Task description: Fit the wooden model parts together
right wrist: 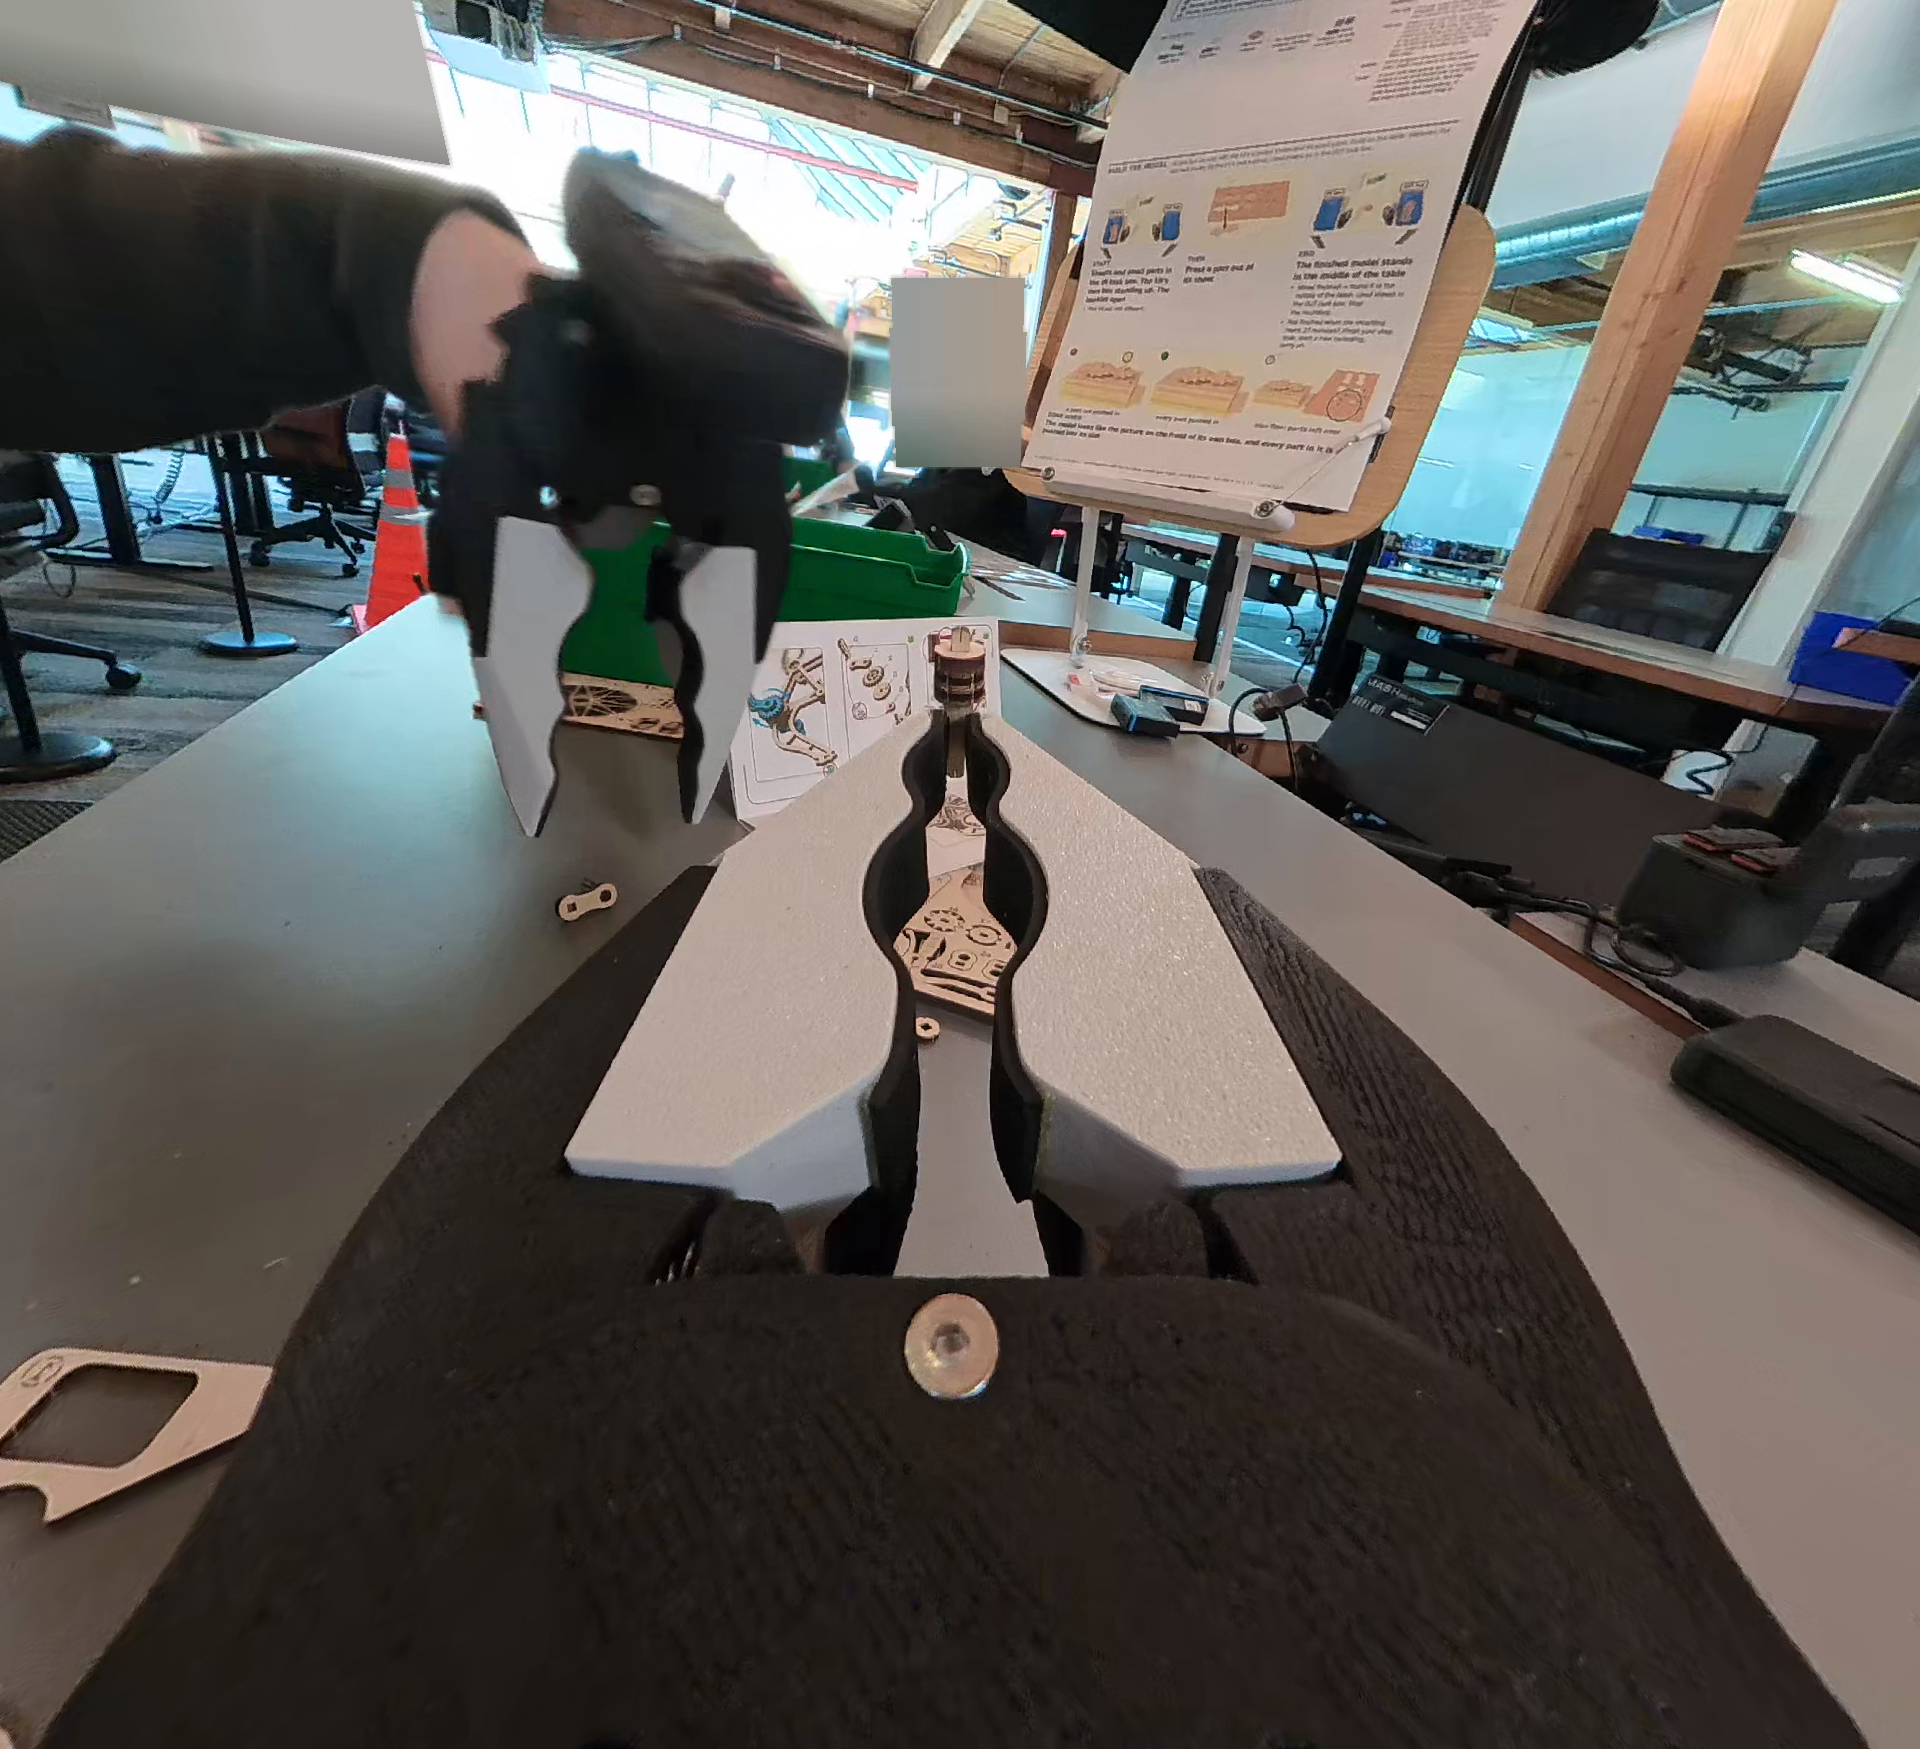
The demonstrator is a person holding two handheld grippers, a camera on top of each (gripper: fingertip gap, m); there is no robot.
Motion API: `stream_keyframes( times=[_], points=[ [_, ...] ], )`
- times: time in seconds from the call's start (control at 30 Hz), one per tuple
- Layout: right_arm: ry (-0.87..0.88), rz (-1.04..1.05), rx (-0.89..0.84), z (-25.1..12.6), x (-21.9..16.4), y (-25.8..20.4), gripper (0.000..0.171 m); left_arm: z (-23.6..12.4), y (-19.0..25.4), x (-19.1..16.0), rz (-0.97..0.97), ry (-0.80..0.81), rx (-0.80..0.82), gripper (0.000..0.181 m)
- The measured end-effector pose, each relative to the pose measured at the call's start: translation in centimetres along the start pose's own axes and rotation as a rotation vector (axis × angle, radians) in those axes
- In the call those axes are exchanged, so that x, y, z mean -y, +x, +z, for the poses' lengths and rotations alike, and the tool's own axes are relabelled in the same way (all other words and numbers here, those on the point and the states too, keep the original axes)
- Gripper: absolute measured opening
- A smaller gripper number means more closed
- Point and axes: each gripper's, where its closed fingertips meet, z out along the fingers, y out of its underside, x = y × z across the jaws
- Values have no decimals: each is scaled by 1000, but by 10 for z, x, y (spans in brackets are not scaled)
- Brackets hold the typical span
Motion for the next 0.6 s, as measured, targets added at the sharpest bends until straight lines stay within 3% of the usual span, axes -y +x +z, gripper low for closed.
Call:
stream_keyframes(
  times=[0.1,0.23,0.33,0.47,0.6],
  points=[
    [-2,-1,5,0,0,-1,1,-2,-17,4,230,122,272,38],
    [-3,-1,12,1,-1,-1,1,-2,0,0,304,289,292,39],
    [-3,3,16,1,-1,-2,1,2,9,-3,276,399,301,44],
    [-2,7,18,1,-1,-1,1,8,9,-4,55,515,308,44],
    [-4,1,22,1,-1,-2,1,12,14,-6,-104,620,282,34]
  ],
)
